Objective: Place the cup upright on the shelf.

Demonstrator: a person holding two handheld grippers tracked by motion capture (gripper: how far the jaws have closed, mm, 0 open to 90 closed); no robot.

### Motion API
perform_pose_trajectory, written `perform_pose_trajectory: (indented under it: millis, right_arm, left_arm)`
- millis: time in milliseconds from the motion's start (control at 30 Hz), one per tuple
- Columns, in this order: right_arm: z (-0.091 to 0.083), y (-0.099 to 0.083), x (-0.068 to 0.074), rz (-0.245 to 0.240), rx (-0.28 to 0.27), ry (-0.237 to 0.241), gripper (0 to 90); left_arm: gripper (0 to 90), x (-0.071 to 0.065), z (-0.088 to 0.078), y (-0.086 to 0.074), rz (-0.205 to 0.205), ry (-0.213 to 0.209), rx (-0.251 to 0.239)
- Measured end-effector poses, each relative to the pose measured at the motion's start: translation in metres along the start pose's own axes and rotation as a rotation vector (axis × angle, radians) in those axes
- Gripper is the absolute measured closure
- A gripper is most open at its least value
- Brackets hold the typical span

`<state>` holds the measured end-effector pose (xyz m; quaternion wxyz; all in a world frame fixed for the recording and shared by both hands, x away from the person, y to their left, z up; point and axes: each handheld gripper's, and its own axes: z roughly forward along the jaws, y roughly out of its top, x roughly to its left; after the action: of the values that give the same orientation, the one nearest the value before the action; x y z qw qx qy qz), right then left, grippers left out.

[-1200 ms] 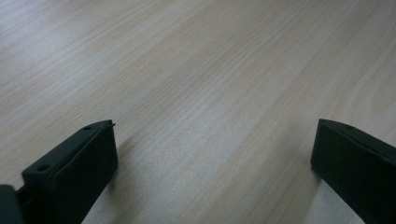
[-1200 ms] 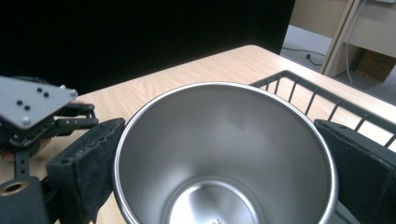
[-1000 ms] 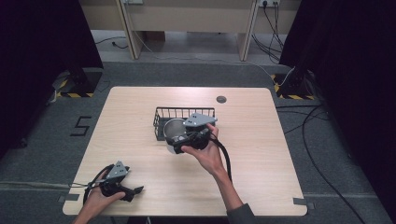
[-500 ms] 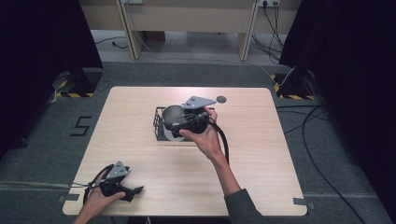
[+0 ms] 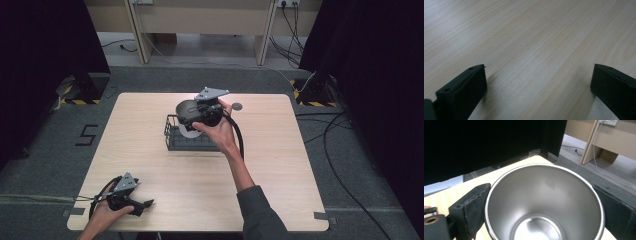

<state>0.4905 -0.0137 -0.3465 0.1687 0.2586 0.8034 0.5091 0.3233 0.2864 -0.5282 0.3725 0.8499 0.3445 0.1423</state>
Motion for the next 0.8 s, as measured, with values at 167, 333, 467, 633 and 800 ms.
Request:
perform_pose_trajectory:
  millis: [167,333,467,633,800]
  right_arm:
    - [0.006,0.0,-0.009,0.01,0.005,-0.013,6.3]
    - [0.014,-0.003,-0.021,0.02,0.017,-0.025,6.3]
    - [0.018,-0.004,-0.026,0.024,0.024,-0.023,6.3]
    - [0.024,-0.007,-0.03,0.024,0.037,-0.02,6.3]
    - [0.031,-0.013,-0.034,0.029,0.059,-0.016,6.3]
  left_arm:
    - [0.0,0.0,0.0,0.0,0.002,0.0,0.002]
    - [0.0,0.0,0.0,0.0,0.0,0.0,0.0]
    - [0.0,0.0,0.0,0.0,0.0,0.0,0.0]
    - [0.0,0.0,0.0,0.0,0.0,0.0,0.0]
    - [0.0,0.0,0.0,0.0,0.001,0.0,0.0]
